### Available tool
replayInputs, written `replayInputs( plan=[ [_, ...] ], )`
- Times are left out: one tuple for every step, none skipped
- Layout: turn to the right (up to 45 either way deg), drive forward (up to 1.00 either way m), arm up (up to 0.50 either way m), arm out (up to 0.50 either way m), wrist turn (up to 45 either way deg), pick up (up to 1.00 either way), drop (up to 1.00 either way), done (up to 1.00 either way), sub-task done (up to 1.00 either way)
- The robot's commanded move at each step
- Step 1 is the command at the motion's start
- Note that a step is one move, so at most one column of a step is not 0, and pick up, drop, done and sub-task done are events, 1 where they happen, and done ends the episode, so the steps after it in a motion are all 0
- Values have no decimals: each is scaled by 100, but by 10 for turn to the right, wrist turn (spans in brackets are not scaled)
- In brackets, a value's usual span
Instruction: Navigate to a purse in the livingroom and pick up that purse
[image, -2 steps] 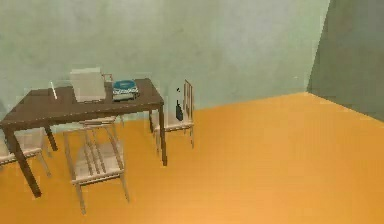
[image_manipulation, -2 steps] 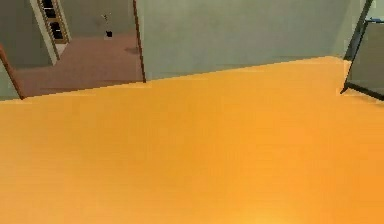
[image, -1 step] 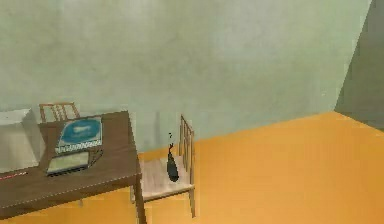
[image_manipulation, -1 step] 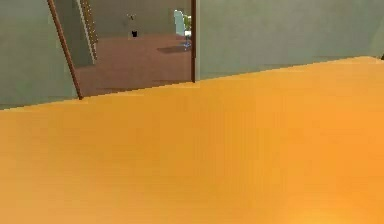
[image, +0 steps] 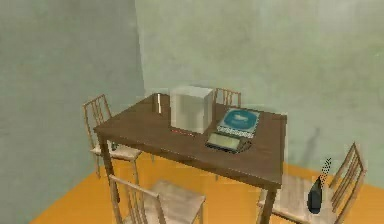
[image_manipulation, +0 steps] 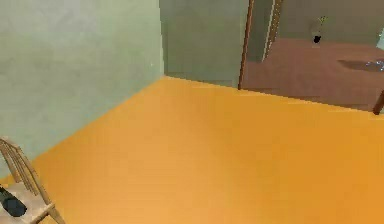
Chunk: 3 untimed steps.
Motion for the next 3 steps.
replayInputs(
  plan=[
    [-450, 0, 0, 0, 0, 0, 0, 0, 0],
    [-300, 0, 0, 0, 0, 0, 0, 0, 0],
    [450, 0, 0, 0, 0, 0, 0, 0, 0]
  ],
)
